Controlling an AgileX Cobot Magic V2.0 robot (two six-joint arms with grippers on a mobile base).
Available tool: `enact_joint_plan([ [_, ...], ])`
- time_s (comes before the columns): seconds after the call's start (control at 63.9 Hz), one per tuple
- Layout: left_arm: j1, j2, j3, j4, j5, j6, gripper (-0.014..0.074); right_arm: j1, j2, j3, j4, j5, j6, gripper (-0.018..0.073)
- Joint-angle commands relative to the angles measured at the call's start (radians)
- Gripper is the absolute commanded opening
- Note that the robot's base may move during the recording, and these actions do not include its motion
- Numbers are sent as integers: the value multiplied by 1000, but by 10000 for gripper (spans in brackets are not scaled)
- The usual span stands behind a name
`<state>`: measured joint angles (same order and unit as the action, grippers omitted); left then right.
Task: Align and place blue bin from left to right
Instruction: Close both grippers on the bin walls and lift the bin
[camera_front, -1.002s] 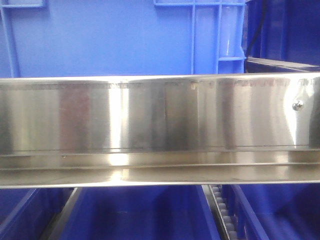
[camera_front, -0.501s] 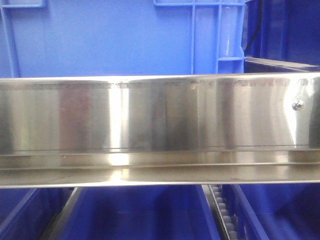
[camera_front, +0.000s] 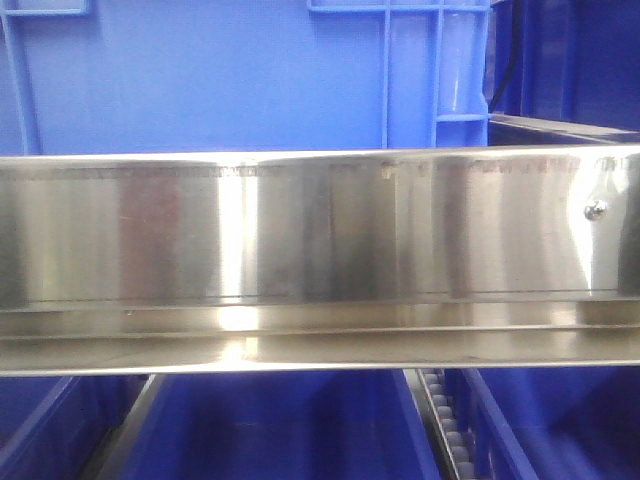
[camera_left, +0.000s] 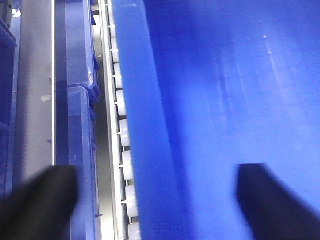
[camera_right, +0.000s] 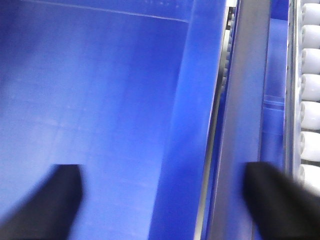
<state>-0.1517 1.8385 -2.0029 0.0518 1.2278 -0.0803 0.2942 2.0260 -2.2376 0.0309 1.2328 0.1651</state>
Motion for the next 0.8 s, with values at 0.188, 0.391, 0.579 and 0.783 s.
enact_joint_plan([
  [0.188, 2, -6, -6, -63, -7, -3, -111, 2, -7, -6, 49, -12, 2, -160],
  [0.391, 7, -6, -6, -112, -7, -3, -111, 2, -7, -6, 116, -34, 2, -160],
  [0.579, 15, -19, -6, -204, -7, -3, -111, 2, -12, -6, 168, -46, 2, -160],
  [0.783, 15, -30, -6, -234, -7, -3, -111, 2, -27, -6, 167, -63, 2, -160],
])
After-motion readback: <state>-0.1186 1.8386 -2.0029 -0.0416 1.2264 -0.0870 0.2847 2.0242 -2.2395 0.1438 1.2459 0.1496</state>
